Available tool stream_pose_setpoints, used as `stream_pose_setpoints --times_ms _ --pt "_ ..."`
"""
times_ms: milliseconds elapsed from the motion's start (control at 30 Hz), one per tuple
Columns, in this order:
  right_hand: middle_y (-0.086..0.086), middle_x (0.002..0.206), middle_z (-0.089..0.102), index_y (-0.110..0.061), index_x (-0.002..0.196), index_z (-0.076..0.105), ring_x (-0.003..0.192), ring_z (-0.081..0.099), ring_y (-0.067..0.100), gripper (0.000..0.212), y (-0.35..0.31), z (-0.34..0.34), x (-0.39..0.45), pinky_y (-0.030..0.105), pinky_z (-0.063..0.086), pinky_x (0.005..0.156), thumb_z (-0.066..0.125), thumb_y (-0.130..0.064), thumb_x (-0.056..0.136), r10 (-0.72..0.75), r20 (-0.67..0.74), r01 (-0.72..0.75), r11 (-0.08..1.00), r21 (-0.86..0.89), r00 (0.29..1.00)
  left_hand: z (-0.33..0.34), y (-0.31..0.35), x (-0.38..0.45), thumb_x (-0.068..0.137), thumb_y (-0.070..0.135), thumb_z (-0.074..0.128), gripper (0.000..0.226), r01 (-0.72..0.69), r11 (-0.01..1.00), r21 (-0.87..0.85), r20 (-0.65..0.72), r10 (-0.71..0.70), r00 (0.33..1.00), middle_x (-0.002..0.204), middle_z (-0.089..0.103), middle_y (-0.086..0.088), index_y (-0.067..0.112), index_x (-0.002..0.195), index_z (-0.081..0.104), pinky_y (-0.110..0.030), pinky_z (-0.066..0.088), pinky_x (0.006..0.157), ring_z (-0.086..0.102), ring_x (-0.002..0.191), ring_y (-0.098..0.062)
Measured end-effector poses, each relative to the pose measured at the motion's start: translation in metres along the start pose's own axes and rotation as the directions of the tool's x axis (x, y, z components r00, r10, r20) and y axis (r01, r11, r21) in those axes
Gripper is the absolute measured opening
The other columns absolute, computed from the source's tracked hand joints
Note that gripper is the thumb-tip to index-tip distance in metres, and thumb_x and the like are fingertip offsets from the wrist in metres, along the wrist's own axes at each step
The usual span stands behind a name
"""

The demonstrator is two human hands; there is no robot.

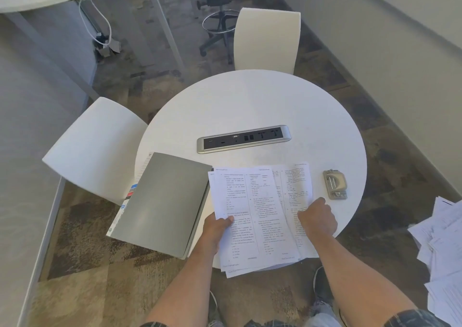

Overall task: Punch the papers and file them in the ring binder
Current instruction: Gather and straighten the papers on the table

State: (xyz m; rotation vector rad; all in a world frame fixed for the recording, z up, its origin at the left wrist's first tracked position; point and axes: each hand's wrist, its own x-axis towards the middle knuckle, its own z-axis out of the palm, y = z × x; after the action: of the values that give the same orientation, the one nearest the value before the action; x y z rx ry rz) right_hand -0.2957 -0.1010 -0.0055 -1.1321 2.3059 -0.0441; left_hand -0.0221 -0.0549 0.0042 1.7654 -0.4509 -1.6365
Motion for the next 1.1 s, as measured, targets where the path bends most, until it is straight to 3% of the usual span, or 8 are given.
stream_pose_setpoints --times_ms 100,367,533,633,767,900,1000,1100 --pt "0.004 0.096 0.064 -0.013 0.112 0.048 0.083 0.066 0.027 0.033 0.0 0.001 0.005 0.034 0.048 0.065 0.067 -0.026 0.09 -0.007 0.035 0.005 0.999 0.039 0.999 0.002 0.002 0.003 0.094 0.004 0.071 0.036 -0.003 1.0 0.002 0.029 0.003 1.0 0.123 0.073 -0.018 0.002 0.129 0.066 -0.058 0.052 0.104 0.069 0.114 -0.04" --pt "-0.002 0.088 0.071 -0.02 0.092 0.067 0.073 0.069 0.021 0.011 0.002 0.005 0.012 0.029 0.049 0.061 0.065 -0.029 0.085 -0.071 0.132 0.044 0.979 0.199 0.989 -0.001 0.005 0.005 0.091 0.007 0.076 0.035 0.005 0.999 -0.052 0.118 0.001 0.993 0.117 0.077 -0.016 0.005 0.125 0.069 -0.059 0.052 0.104 0.072 0.112 -0.039" --pt "0.006 0.082 0.061 -0.01 0.08 0.057 0.078 0.06 0.024 0.014 -0.003 0.006 0.021 0.035 0.042 0.067 0.068 -0.018 0.081 -0.187 0.224 0.031 0.829 0.558 0.956 -0.002 0.005 0.014 0.091 0.004 0.075 0.037 0.016 0.994 -0.105 0.15 0.0 0.989 0.119 0.076 -0.017 0.002 0.127 0.068 -0.059 0.052 0.103 0.072 0.112 -0.039" --pt "0.008 0.092 0.073 -0.013 0.093 0.065 0.08 0.071 0.026 0.014 -0.007 -0.005 0.021 0.035 0.052 0.066 0.069 -0.015 0.079 -0.254 0.307 -0.017 0.745 0.667 0.917 0.001 0.005 0.017 0.091 0.004 0.074 0.037 0.027 0.993 -0.114 0.151 -0.009 0.988 0.121 0.075 -0.018 0.0 0.128 0.067 -0.059 0.051 0.105 0.07 0.115 -0.04" --pt "0.016 0.107 0.078 -0.019 0.12 0.068 0.09 0.078 0.036 0.044 -0.005 -0.013 0.017 0.041 0.061 0.067 0.066 -0.012 0.077 -0.4 0.444 -0.165 0.566 0.808 0.802 0.005 0.004 0.019 0.091 0.003 0.074 0.035 0.044 0.991 -0.128 0.149 -0.025 0.989 0.119 0.076 -0.018 -0.001 0.126 0.068 -0.057 0.052 0.104 0.071 0.113 -0.04" --pt "0.024 0.112 0.072 -0.009 0.118 0.073 0.091 0.072 0.041 0.038 -0.004 -0.012 0.016 0.045 0.058 0.075 0.065 -0.023 0.084 -0.494 0.477 -0.309 0.386 0.869 0.727 0.009 0.005 0.019 0.092 0.005 0.074 0.03 0.049 0.995 -0.084 0.153 -0.035 0.988 0.116 0.078 -0.014 0.004 0.122 0.071 -0.051 0.057 0.098 0.074 0.109 -0.035" --pt "0.02 0.112 0.075 -0.012 0.119 0.076 0.096 0.071 0.043 0.043 -0.004 -0.009 0.015 0.046 0.058 0.076 0.058 -0.043 0.096 -0.503 0.547 -0.382 0.398 0.834 0.669 0.011 0.006 0.02 0.09 0.006 0.076 0.035 0.035 0.998 -0.045 0.135 -0.029 0.99 0.117 0.078 -0.013 0.004 0.124 0.07 -0.05 0.056 0.1 0.073 0.11 -0.034" --pt "0.021 0.123 0.073 -0.007 0.129 0.065 0.107 0.072 0.044 0.049 -0.01 -0.004 0.018 0.049 0.06 0.077 0.072 -0.035 0.089 -0.481 0.519 -0.296 0.466 0.834 0.706 0.013 0.006 0.021 0.088 0.005 0.078 0.034 0.005 1.0 -0.019 0.099 -0.003 0.995 0.117 0.078 -0.011 0.006 0.122 0.072 -0.043 0.059 0.095 0.074 0.108 -0.032"
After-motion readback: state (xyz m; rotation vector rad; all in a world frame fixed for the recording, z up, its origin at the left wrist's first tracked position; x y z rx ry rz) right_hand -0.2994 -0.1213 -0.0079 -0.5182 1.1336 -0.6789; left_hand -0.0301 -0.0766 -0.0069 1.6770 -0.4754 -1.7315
